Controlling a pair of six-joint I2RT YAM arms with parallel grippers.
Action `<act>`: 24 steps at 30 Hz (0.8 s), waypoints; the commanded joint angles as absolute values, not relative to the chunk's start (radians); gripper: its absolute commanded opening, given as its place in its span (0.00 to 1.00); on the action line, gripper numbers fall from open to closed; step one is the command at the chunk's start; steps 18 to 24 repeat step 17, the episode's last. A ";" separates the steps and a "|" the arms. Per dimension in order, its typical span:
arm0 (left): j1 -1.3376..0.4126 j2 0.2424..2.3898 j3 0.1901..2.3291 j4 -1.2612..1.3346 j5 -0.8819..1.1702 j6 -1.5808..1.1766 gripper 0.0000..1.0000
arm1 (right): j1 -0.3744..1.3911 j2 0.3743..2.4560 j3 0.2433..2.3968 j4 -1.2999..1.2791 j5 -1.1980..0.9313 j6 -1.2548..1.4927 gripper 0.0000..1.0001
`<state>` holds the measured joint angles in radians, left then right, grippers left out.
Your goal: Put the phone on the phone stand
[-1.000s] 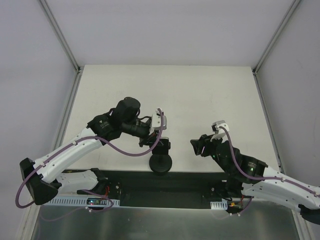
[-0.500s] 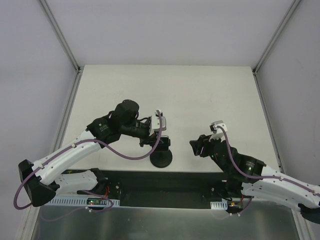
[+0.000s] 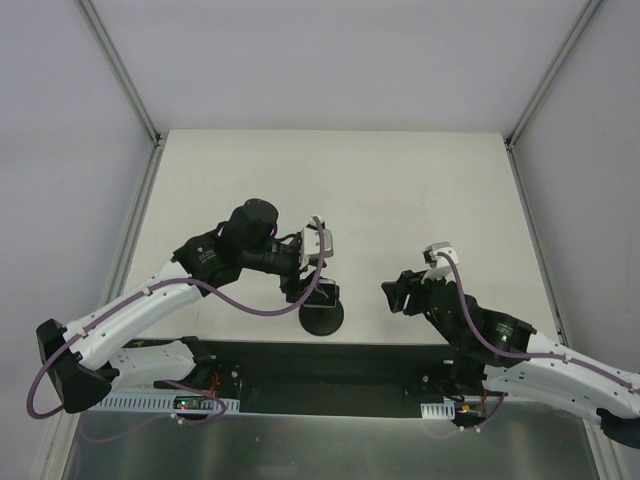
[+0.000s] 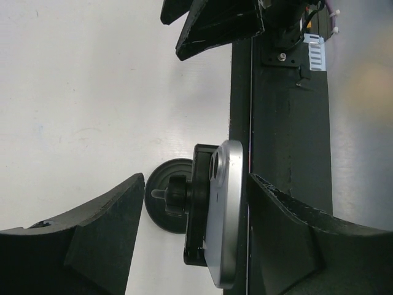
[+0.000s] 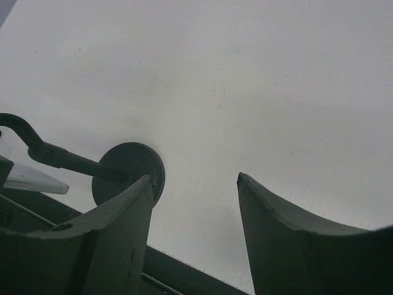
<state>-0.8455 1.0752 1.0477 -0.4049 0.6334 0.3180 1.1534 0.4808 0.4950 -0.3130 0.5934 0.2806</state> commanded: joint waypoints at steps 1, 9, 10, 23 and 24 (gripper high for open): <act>-0.853 1.054 1.120 -0.380 0.615 0.279 0.68 | 1.150 0.492 0.607 -0.472 0.669 0.339 0.62; -0.851 0.896 1.267 -0.387 0.542 0.163 0.75 | 1.151 0.503 0.900 -0.811 0.863 0.293 0.77; -0.853 0.862 1.307 -0.388 0.505 0.150 0.75 | 1.150 0.496 0.932 -0.846 0.873 0.270 0.79; -0.853 0.715 1.465 -0.353 0.275 0.049 0.80 | 1.149 0.378 1.199 -0.714 0.803 -0.059 0.99; -0.853 0.715 1.465 -0.353 0.275 0.049 0.80 | 1.149 0.378 1.199 -0.714 0.803 -0.059 0.99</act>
